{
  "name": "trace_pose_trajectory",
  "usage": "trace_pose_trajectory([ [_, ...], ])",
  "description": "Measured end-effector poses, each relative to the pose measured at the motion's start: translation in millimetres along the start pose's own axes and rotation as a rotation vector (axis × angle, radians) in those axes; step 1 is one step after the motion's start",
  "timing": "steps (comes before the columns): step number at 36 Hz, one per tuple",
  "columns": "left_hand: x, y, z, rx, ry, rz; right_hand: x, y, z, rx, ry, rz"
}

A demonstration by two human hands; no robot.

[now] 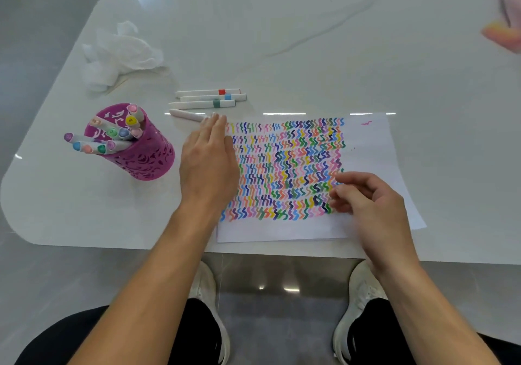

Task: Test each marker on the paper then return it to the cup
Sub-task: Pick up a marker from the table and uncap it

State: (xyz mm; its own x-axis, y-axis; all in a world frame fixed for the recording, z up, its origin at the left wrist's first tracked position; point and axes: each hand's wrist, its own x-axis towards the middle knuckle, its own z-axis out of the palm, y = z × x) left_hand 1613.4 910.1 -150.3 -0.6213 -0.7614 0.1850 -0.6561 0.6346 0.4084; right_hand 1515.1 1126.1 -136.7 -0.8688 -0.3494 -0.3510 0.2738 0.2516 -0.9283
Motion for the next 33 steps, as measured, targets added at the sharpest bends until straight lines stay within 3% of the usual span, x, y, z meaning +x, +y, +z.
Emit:
trace_pose_trajectory([
  [7,6.3,-9.4,9.9,0.044,-0.034,-0.035,-5.3,0.0,0.4,0.071,0.021,0.043],
  [19,2.6,-16.8,11.8,0.135,0.196,-0.051,-7.2,-0.5,-1.7,0.071,0.028,0.067],
  [33,2.0,-17.6,3.8,0.103,0.168,-0.083,-10.5,11.4,4.6,-0.074,0.037,-0.003],
])
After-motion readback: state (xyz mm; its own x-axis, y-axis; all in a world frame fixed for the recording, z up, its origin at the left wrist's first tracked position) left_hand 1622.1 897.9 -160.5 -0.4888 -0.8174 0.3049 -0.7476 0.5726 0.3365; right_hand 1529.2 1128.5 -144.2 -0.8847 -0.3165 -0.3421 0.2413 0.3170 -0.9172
